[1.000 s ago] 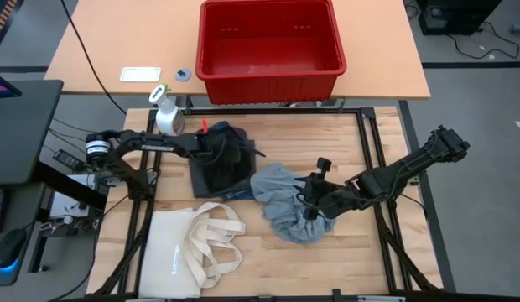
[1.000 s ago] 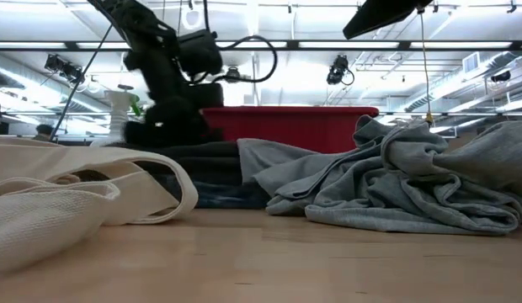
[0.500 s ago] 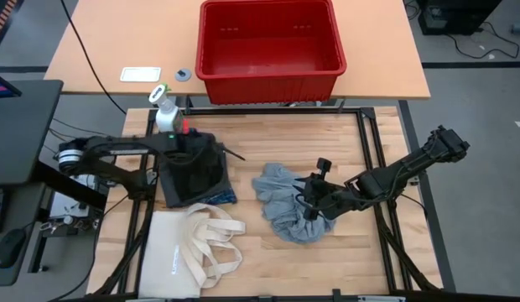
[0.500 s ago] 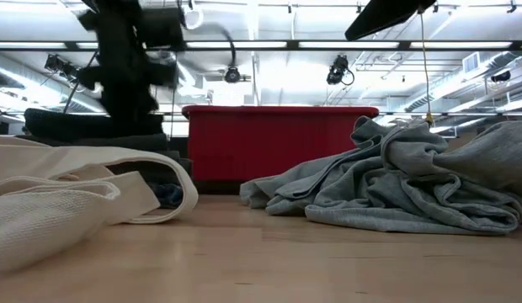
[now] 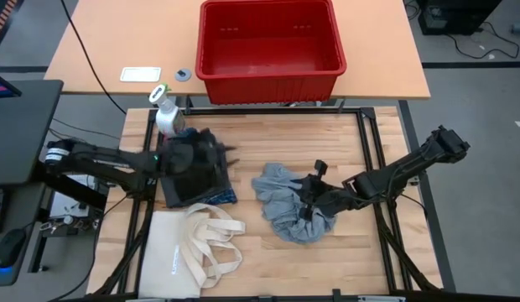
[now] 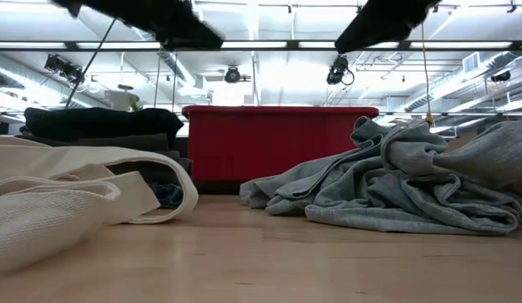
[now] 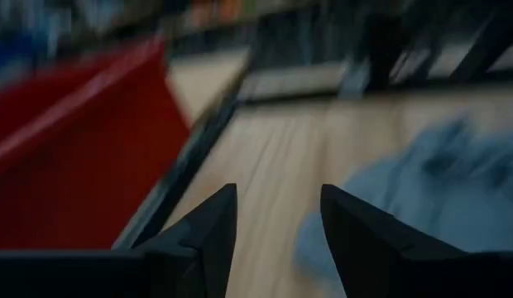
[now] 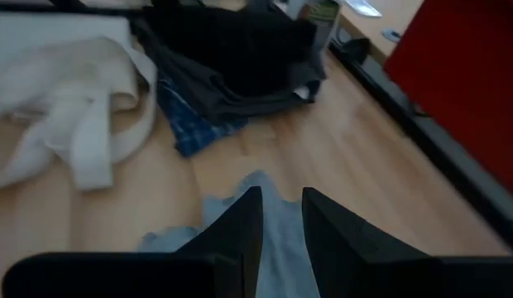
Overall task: Fold Laundry from Bin
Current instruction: Fold the gray shirt
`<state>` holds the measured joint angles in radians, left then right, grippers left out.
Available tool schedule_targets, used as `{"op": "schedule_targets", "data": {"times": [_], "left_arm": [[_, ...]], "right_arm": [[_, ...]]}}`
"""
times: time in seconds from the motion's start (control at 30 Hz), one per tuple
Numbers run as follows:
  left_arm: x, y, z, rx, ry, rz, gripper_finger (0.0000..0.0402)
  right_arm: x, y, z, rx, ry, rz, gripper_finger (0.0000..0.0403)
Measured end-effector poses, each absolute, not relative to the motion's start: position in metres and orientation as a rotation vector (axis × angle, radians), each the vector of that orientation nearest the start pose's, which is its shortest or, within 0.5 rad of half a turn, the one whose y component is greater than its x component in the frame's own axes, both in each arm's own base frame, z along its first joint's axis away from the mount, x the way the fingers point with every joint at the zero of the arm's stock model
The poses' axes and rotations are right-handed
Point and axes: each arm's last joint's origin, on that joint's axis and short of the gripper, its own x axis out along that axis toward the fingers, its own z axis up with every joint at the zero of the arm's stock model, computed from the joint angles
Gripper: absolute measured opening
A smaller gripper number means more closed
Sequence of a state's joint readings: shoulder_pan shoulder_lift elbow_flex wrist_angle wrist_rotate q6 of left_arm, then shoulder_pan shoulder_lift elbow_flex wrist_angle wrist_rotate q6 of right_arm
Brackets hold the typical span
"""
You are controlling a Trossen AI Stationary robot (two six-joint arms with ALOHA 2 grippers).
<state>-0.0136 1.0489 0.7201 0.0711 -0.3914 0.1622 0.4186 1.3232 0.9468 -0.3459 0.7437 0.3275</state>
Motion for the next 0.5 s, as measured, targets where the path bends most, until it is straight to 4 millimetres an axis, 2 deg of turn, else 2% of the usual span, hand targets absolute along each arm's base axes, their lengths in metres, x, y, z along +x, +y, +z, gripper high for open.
{"op": "schedule_targets", "data": {"times": [0.07,0.23,0.37,0.5], "left_arm": [[0.234,-0.005,0.272,0.228,0.162,0.308,0.018],[0.228,-0.031,0.231,0.196,-0.003,0.16,0.018],[0.227,-0.045,0.21,0.136,0.018,0.051,0.018],[0.232,-0.051,0.199,0.151,0.056,0.024,0.018]], "right_arm": [[0.256,0.097,0.256,-0.045,0.499,-0.389,0.0097],[0.248,0.107,0.228,0.027,0.365,-0.348,0.0097],[0.237,0.113,0.208,0.073,0.215,-0.336,0.0097],[0.232,0.114,0.19,0.081,0.081,-0.379,0.0097]]}}
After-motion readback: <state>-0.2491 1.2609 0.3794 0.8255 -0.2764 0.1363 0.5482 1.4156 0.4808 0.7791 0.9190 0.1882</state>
